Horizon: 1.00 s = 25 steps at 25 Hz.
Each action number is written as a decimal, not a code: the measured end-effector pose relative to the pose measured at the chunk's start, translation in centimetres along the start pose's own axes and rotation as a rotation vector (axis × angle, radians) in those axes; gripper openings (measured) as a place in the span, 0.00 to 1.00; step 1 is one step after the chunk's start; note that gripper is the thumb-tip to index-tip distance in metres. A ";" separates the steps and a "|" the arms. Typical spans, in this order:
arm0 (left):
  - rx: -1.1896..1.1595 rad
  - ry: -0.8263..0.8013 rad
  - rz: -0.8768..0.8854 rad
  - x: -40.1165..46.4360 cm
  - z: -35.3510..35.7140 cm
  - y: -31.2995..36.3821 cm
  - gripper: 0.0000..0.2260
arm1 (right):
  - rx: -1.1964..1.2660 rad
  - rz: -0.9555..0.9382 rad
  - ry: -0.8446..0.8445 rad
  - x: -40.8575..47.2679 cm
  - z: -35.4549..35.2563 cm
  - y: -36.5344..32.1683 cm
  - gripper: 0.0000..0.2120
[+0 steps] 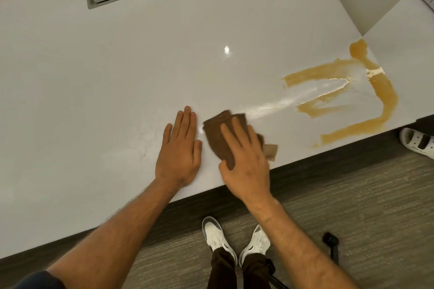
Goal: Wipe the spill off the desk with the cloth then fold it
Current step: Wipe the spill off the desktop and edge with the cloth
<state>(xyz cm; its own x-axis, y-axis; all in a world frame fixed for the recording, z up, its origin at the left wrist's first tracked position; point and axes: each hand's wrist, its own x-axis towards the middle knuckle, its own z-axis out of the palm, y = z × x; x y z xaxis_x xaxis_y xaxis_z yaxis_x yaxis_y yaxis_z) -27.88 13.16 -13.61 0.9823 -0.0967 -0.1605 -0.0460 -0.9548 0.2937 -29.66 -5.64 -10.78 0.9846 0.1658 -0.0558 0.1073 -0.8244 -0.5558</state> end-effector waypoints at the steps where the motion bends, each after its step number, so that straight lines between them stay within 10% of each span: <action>1: -0.008 -0.008 0.003 0.0 0.0 0.0 0.29 | 0.041 -0.052 -0.003 -1.1 0.4 -0.7 0.41; 8: 0.009 0.008 0.004 -0.1 0.2 -0.2 0.30 | 0.903 0.348 0.144 -0.9 -6.1 1.1 0.30; 12: 0.008 0.009 0.000 -0.2 0.0 0.1 0.29 | 0.708 0.301 0.440 3.0 -11.5 4.8 0.30; 18: 0.006 -0.001 -0.006 -0.1 -0.1 0.2 0.30 | -0.105 0.365 0.115 7.2 -7.8 9.4 0.41; 25: -0.002 -0.007 -0.009 -0.1 -0.3 0.3 0.30 | 0.201 0.187 0.101 14.0 -7.0 8.9 0.38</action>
<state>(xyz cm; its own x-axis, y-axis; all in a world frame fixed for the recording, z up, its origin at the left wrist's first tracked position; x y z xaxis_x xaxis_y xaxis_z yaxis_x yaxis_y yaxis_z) -27.90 12.98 -13.25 0.9813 -0.0902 -0.1700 -0.0368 -0.9551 0.2940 -13.94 -14.46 -10.75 0.9946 -0.0419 -0.0951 -0.0966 -0.7098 -0.6978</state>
